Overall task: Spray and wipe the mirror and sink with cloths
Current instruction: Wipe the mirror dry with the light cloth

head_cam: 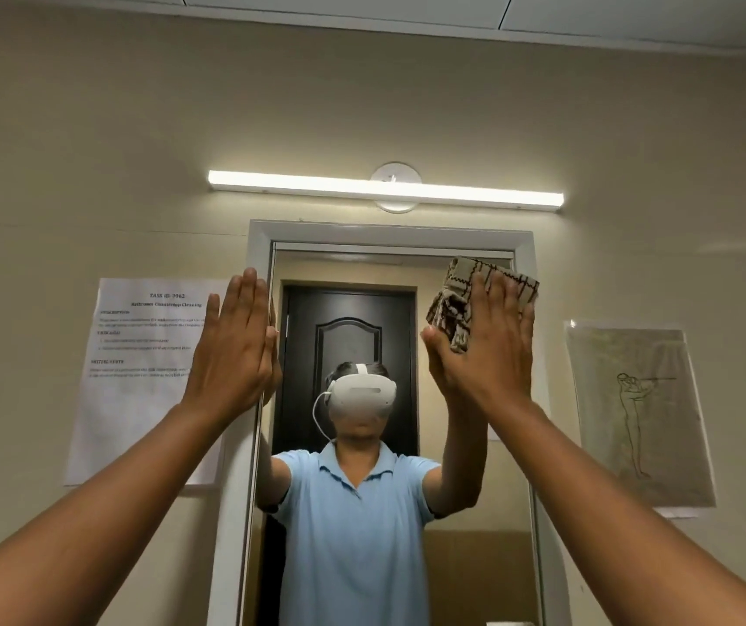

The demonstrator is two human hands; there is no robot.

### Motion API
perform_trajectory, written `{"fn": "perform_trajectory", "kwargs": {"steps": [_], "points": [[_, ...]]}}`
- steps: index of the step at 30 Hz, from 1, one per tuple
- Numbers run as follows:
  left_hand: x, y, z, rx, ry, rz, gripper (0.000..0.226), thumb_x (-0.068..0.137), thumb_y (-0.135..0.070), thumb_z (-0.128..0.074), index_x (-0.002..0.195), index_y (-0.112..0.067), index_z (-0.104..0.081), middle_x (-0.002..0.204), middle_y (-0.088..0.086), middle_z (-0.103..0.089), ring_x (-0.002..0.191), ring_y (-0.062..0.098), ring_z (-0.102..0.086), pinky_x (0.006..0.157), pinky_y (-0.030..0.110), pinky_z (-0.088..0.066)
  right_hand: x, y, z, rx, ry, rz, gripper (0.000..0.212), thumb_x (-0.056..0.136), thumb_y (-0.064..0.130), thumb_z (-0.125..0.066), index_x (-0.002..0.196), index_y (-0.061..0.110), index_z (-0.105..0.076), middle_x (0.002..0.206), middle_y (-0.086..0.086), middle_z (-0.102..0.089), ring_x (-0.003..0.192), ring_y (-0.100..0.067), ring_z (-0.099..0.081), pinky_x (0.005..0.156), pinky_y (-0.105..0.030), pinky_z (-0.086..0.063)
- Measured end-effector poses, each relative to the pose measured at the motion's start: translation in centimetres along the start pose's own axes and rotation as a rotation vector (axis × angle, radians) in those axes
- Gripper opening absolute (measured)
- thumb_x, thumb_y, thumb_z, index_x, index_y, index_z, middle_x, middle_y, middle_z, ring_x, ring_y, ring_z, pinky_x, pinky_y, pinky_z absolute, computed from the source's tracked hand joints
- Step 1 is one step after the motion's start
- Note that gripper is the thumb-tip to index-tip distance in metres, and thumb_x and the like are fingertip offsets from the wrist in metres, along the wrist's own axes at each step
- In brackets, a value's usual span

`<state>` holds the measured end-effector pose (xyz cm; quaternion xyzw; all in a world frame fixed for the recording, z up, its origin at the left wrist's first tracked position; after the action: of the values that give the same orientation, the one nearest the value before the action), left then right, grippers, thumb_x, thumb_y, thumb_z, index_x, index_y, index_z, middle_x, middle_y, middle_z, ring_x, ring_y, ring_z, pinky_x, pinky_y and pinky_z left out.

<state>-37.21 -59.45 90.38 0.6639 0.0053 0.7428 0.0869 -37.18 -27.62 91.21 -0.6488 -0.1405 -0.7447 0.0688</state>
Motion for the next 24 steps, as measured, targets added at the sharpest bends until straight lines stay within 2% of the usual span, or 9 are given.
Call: {"fn": "perform_trajectory", "kwargs": {"steps": [2,4,8,11,18,24], "points": [[-0.1,0.1,-0.1,-0.017,-0.029,-0.025,0.064,0.100,-0.031,-0.021,0.158,-0.009,-0.004,0.166,0.010,0.001,0.154,0.023,0.004,0.124,0.038,0.006,0.8,0.2,-0.5,-0.033,-0.024,-0.029,0.100,0.080,0.085,-0.020,0.156,0.025,0.007,0.164,-0.003,0.012,0.150,-0.021,0.016,0.118,-0.045,0.015],[-0.1,0.1,-0.3,-0.046,-0.047,-0.032,0.064,0.100,-0.030,-0.021,0.158,-0.009,-0.005,0.166,0.010,0.000,0.154,0.023,0.003,0.125,0.039,0.003,1.6,0.5,-0.7,-0.024,-0.063,-0.068,0.097,0.080,0.084,-0.015,0.156,0.027,0.004,0.164,-0.002,0.008,0.150,-0.021,0.013,0.119,-0.048,0.012],[-0.2,0.4,-0.5,-0.097,-0.082,-0.035,0.063,0.099,-0.026,-0.026,0.157,-0.008,-0.009,0.166,0.010,-0.004,0.154,0.022,-0.001,0.125,0.040,-0.002,2.2,1.5,-1.4,0.001,-0.172,-0.111,0.075,0.093,0.063,-0.028,0.156,0.025,-0.013,0.164,-0.004,-0.011,0.151,-0.023,-0.003,0.120,-0.054,-0.004],[-0.4,0.4,-0.5,-0.128,-0.105,-0.035,0.064,0.098,-0.022,-0.031,0.157,-0.007,-0.012,0.166,0.011,-0.008,0.154,0.024,-0.005,0.125,0.042,-0.006,2.3,2.8,-2.0,-0.002,-0.186,-0.101,0.071,0.095,0.055,-0.034,0.156,0.024,-0.015,0.163,-0.005,-0.013,0.151,-0.023,-0.005,0.121,-0.054,-0.004],[-0.5,0.4,-0.5,-0.169,-0.094,-0.033,0.066,0.095,-0.019,-0.034,0.157,-0.007,-0.013,0.166,0.011,-0.008,0.154,0.023,-0.006,0.125,0.042,-0.009,2.0,8.5,-3.1,0.035,-0.136,0.043,0.074,0.095,0.055,-0.028,0.156,0.020,-0.006,0.164,-0.005,-0.007,0.151,-0.023,-0.001,0.121,-0.053,-0.003],[-0.6,0.2,-0.2,-0.196,-0.089,-0.029,0.068,0.093,-0.015,-0.036,0.157,-0.007,-0.014,0.165,0.011,-0.010,0.154,0.022,-0.007,0.125,0.043,-0.013,2.2,15.3,-5.3,0.026,-0.038,0.235,0.081,0.096,0.050,-0.039,0.156,0.016,0.002,0.164,-0.007,0.004,0.151,-0.023,0.009,0.120,-0.051,0.004]]}}
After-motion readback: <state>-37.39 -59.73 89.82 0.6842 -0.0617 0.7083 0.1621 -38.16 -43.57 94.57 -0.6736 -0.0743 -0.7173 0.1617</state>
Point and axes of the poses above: each hand's wrist, its own x-axis towards the middle knuckle, its own z-axis out of the back of the hand, y = z × x, the point moved 4 cm from there along x, towards the middle knuckle
